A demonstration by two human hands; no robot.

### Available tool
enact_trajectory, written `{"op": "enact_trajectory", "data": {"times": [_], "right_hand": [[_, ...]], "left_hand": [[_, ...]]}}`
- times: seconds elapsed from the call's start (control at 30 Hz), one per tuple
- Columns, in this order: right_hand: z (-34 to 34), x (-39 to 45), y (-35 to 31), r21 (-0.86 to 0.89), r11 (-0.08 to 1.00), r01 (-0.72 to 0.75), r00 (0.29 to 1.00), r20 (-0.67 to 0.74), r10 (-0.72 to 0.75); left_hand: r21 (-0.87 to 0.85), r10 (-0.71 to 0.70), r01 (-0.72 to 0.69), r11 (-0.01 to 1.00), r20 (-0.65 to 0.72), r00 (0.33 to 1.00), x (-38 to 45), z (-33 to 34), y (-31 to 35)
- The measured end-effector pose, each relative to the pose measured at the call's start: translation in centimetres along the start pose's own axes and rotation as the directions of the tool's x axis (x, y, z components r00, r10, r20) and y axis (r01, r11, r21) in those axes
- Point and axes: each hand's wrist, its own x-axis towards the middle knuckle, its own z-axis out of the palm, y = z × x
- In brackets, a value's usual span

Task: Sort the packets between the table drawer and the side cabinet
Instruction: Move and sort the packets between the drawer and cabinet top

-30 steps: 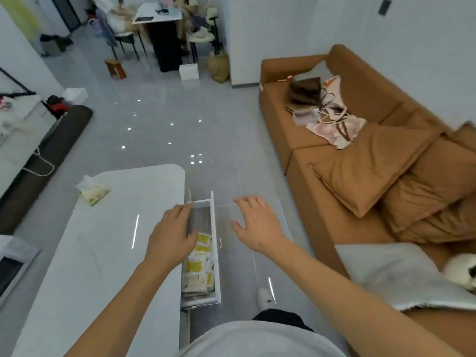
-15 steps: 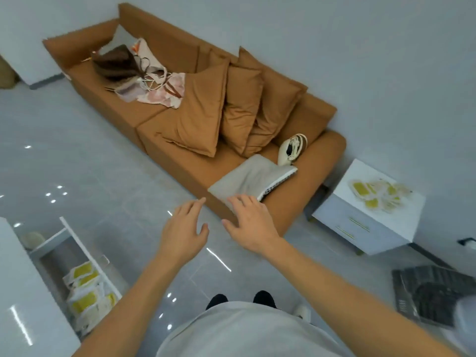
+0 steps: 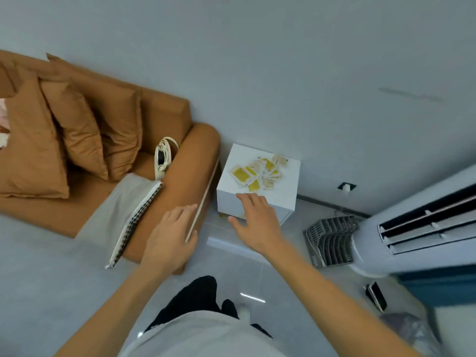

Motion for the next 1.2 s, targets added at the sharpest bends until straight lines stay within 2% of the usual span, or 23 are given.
{"op": "enact_trajectory", "data": {"times": [0.2, 0.37, 0.6, 0.77, 0.97, 1.1, 1.2], "right_hand": [[0.1, 4.0, 7.3, 0.096, 0.983, -0.158, 0.987, -0.003, 0.159], [0.4, 8.9, 13.0, 0.080, 0.968, -0.240, 0.970, 0.063, 0.235], [1.8, 18.4, 20.6, 0.075, 0.932, -0.354, 0.925, 0.173, 0.338], [7.7, 26.3, 26.7, 0.119, 0.912, -0.393, 0.901, 0.251, 0.355], [17.9, 35.1, 35.1, 0.139, 0.912, -0.387, 0.888, 0.323, 0.328], [23.2, 39.5, 39.9, 0.118, 0.898, -0.425, 0.857, 0.373, 0.356], [25.5, 42.4, 41.5, 0.164, 0.862, -0.480, 0.840, 0.371, 0.397]], "left_hand": [[0.076, 0.037, -0.042, 0.996, 0.066, 0.997, 10.1, 1.6, 2.1], [0.022, 0.032, -0.036, 0.999, 0.129, 0.991, 20.3, 5.0, 4.0], [0.006, -0.048, 0.049, 0.999, 0.268, 0.962, 34.1, 11.3, 2.5], [0.044, -0.166, 0.160, 0.986, 0.323, 0.932, 42.3, 18.0, -0.3], [0.080, -0.349, 0.347, 0.934, 0.403, 0.846, 47.9, 29.6, -3.7], [0.142, -0.450, 0.440, 0.887, 0.485, 0.750, 49.7, 36.6, -5.4], [0.132, -0.572, 0.594, 0.794, 0.496, 0.654, 51.2, 40.1, -6.3]]}}
